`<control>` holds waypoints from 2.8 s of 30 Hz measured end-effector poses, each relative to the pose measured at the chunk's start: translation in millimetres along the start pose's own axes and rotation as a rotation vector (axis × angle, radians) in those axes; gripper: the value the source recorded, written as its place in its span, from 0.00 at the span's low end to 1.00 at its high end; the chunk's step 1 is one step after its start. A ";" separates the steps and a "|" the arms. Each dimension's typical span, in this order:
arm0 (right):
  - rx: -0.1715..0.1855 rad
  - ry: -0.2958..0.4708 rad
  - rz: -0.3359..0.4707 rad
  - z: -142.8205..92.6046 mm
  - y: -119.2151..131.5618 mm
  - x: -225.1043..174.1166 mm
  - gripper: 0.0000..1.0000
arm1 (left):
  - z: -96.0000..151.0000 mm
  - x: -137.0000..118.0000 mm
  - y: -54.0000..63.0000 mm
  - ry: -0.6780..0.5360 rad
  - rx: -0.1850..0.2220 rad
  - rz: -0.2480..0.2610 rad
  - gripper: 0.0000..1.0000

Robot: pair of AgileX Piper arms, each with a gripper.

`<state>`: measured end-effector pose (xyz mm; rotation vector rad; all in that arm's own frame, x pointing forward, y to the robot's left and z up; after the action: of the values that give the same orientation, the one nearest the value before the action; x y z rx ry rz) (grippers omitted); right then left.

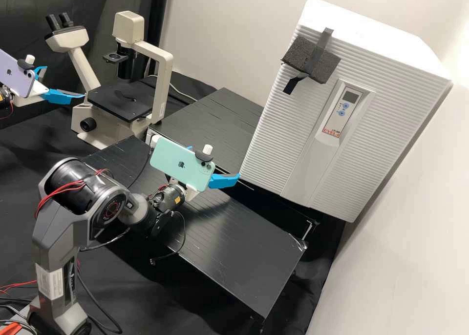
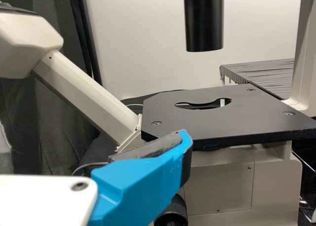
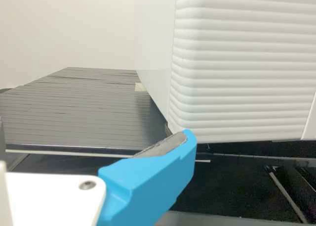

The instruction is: Open the incubator door.

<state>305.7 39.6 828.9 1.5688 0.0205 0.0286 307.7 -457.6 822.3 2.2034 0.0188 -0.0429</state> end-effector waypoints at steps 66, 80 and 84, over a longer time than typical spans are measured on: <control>-0.042 -0.077 0.416 -92.8 126.1 26.3 1.00 | 0.0 0.0 0.0 0.000 0.000 0.000 1.00; -0.018 -0.140 0.445 -76.1 133.4 30.6 1.00 | 0.0 0.0 0.0 0.000 0.000 0.000 1.00; -0.007 -0.139 0.455 -75.0 136.5 31.1 1.00 | 0.0 0.0 0.0 0.000 0.000 0.000 1.00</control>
<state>333.8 115.9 965.4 1.5376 -0.4449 0.2760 307.7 -457.6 822.3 2.2034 0.0188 -0.0429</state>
